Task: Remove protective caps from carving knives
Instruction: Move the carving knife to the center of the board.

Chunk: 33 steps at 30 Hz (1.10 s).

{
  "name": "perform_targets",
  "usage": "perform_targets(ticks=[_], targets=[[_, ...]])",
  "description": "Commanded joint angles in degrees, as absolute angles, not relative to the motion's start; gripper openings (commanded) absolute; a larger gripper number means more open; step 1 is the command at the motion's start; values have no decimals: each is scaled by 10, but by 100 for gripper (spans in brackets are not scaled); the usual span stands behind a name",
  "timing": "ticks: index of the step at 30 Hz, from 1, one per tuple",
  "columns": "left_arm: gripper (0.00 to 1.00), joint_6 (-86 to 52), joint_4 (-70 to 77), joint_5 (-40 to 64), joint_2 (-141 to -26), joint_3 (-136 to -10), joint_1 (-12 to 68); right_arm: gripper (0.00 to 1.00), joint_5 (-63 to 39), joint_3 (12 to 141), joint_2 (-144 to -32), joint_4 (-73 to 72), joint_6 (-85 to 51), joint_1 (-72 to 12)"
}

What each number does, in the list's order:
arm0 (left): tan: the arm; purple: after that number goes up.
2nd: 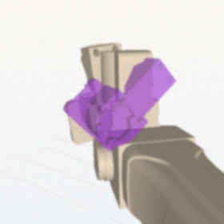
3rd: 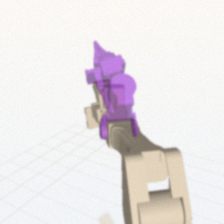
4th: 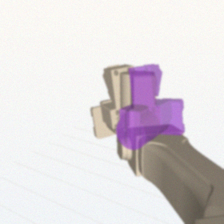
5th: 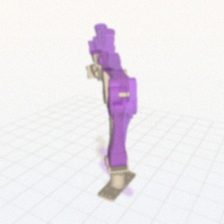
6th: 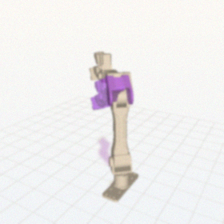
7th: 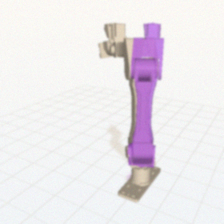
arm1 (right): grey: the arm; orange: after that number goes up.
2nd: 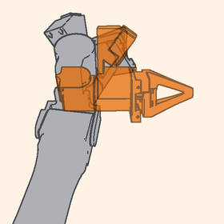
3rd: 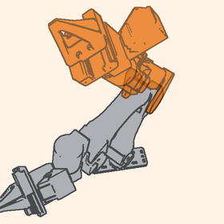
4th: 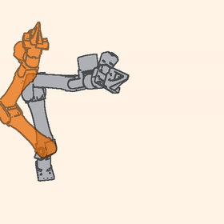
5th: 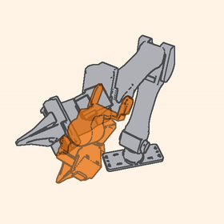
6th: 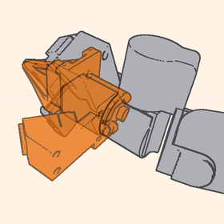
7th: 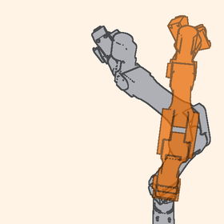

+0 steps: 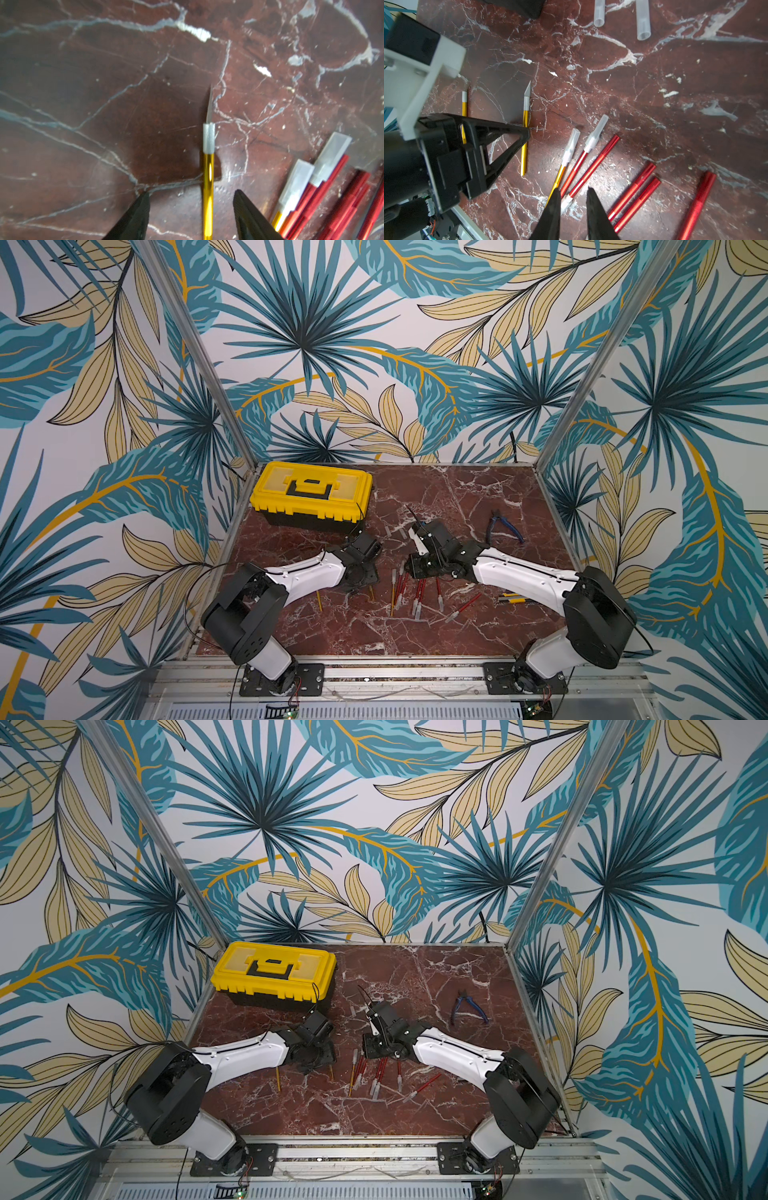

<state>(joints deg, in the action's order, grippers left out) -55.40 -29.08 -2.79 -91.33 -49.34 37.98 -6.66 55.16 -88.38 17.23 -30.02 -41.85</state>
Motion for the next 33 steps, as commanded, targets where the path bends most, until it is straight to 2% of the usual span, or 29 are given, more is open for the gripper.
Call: perform_targets(ticks=[1,6,14,18,22,26,33], targets=[[57,-561,-323,-48,-941,-510,386,25,-80,536,-867,152,-305,-414],[52,-564,-340,-53,-962,-522,387,25,-94,525,-862,138,-308,-410],[34,-556,-358,-61,-978,-522,387,25,-104,515,-854,131,-311,-406],[32,-548,-360,-66,-981,-514,387,25,-109,512,-856,131,-315,-404],[25,-537,-375,-66,-981,-508,386,25,-116,509,-860,103,-322,-405],[18,-528,-389,-68,-959,-486,377,25,-124,511,-865,97,-325,-405],[13,-498,-391,-75,-878,-426,319,25,-145,520,-884,85,-330,-405]])
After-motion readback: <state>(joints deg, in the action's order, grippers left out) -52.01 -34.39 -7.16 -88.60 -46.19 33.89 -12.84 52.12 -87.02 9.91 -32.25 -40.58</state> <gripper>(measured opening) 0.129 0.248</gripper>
